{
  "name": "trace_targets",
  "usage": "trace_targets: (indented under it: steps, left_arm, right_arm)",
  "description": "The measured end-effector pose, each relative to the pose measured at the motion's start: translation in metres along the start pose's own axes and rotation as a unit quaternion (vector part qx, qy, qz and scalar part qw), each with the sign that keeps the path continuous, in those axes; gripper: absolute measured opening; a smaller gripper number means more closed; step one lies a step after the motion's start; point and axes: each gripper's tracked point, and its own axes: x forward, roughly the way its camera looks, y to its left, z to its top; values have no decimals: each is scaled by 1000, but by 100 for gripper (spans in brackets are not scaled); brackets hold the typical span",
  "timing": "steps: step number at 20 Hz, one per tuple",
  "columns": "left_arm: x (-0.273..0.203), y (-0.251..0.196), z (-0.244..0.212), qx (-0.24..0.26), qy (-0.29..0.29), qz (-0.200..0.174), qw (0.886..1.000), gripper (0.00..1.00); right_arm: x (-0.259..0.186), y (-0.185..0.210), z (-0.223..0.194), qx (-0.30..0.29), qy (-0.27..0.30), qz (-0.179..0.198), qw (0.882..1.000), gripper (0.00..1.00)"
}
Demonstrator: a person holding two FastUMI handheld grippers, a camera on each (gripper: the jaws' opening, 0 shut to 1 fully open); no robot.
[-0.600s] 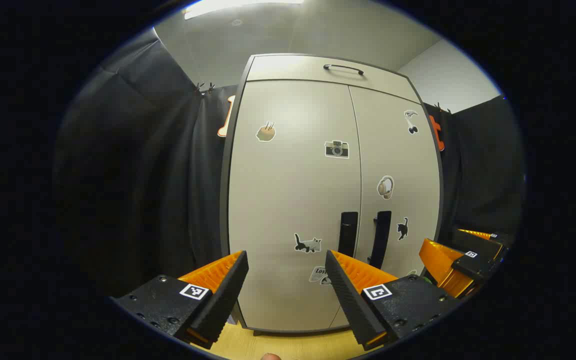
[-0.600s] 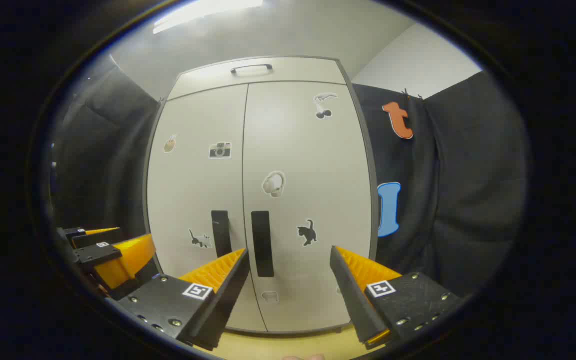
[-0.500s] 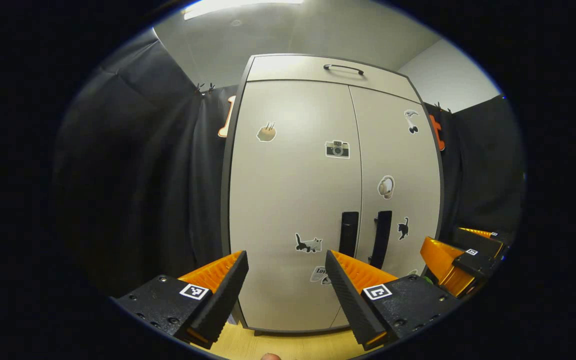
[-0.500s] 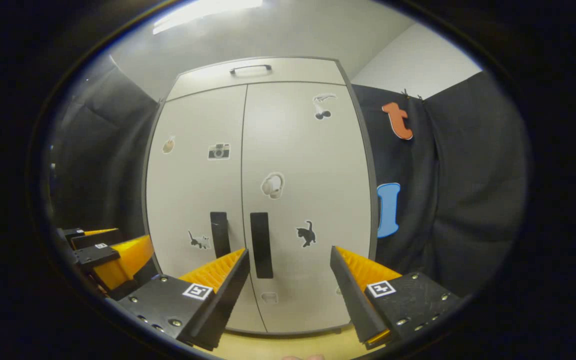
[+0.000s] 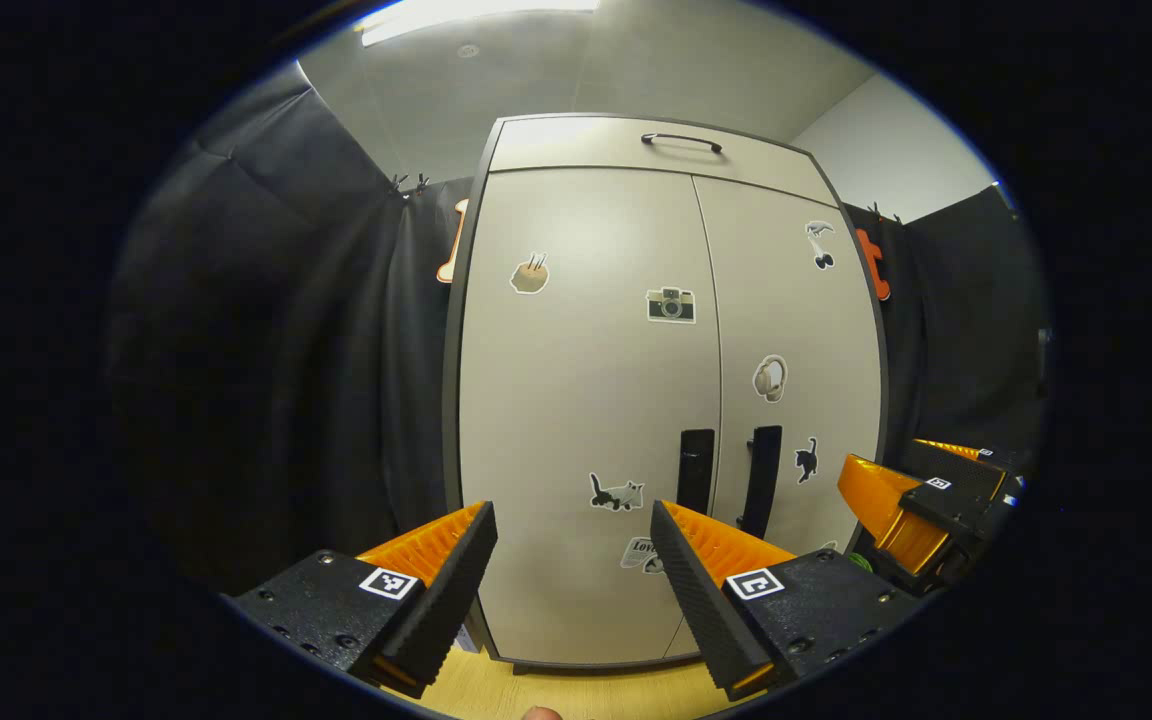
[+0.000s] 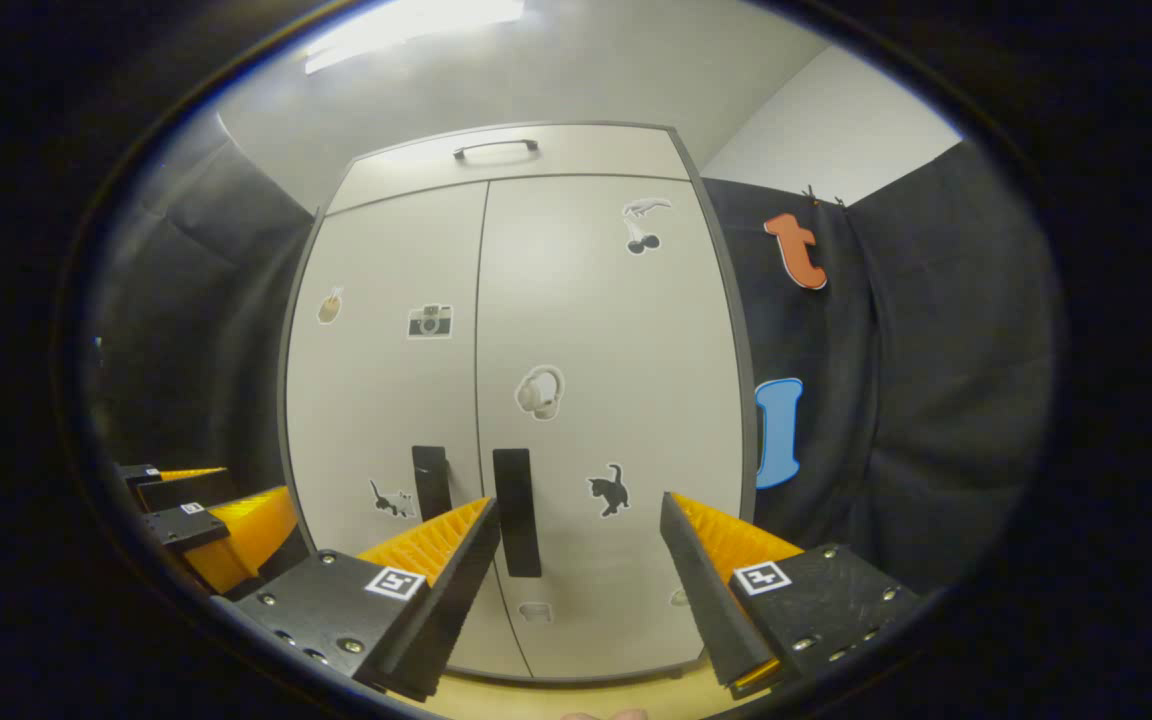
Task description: Open the right door of the double-door shoe cabinet with the right hand, and open the left door with the left hand.
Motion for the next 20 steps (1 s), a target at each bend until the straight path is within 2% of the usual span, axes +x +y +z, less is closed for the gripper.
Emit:
trace_targets:
  steps: [10, 11, 20]
  left_arm:
    - [5, 10, -4, 5, 2, 4, 1000, 96]
    - [6, 12, -5, 4, 2, 5, 1000, 96]
    - [21, 28, -10, 6, 7, 11, 1000, 96]
  right_arm:
    - [24, 21, -16, -5, 15, 20, 1000, 96]
    - [26, 24, -18, -9, 17, 20, 1000, 94]
    - [67, 40, -38, -28, 37, 11, 999, 96]
